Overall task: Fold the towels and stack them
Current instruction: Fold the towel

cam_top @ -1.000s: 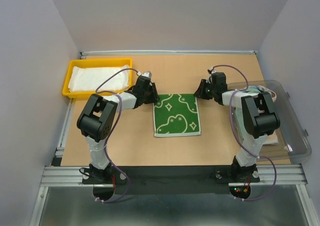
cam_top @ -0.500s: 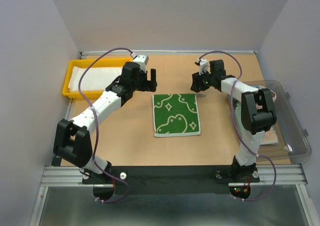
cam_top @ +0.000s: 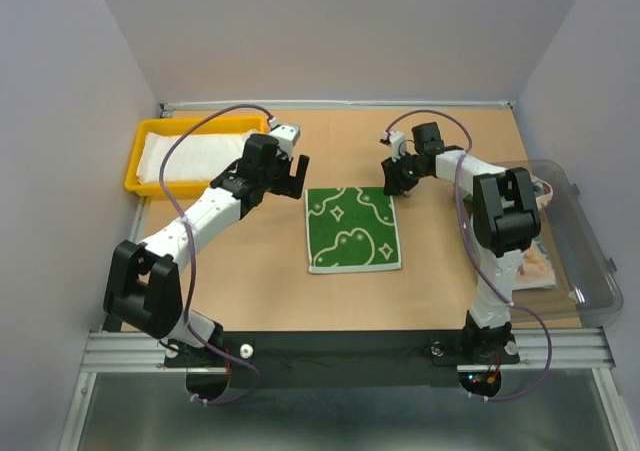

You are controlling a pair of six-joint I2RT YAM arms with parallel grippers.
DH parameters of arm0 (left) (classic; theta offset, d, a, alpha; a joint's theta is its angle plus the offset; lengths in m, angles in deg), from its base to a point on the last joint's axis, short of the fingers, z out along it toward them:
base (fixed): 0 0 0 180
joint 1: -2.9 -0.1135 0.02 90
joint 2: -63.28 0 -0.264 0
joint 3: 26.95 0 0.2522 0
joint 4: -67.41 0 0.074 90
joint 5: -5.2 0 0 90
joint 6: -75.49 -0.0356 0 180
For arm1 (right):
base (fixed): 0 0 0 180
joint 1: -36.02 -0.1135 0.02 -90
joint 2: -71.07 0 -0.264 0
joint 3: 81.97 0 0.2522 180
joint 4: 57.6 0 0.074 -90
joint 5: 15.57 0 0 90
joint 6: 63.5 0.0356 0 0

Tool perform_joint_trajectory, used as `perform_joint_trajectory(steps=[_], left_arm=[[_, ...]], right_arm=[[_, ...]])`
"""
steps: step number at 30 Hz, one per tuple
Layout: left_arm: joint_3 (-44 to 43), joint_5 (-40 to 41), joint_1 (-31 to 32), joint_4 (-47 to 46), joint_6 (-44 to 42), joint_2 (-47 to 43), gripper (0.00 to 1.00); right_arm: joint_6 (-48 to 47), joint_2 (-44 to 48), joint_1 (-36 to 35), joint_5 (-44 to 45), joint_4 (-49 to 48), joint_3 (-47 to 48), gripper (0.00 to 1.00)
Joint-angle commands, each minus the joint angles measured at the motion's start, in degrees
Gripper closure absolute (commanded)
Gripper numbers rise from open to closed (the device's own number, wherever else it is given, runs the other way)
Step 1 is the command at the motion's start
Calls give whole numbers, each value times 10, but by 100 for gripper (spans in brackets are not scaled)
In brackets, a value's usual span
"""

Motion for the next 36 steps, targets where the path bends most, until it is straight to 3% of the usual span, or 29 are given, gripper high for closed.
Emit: perform_joint_trajectory(steps=[1,14,16,19,26,36], left_arm=[[-50,-21,-3,-14,-27,43,4],[-216,-124,-4,10,-125,260,16],[-244,-131,-4,31,-147,290,21],[-273,-146,-7,62,-178,322,35],[-303,-215,-20,116,-208,361,37],[-312,-208,-35,134,-207,405,44]], right_arm=[[-21,-15,1,6,30,18,57],[-37,-37,-3,13,50,19,85],[-39,-38,-6,12,51,19,95],[-41,-39,-12,16,54,18,97],[-42,-41,-17,24,54,14,97],[-43,-42,-18,37,52,13,97]])
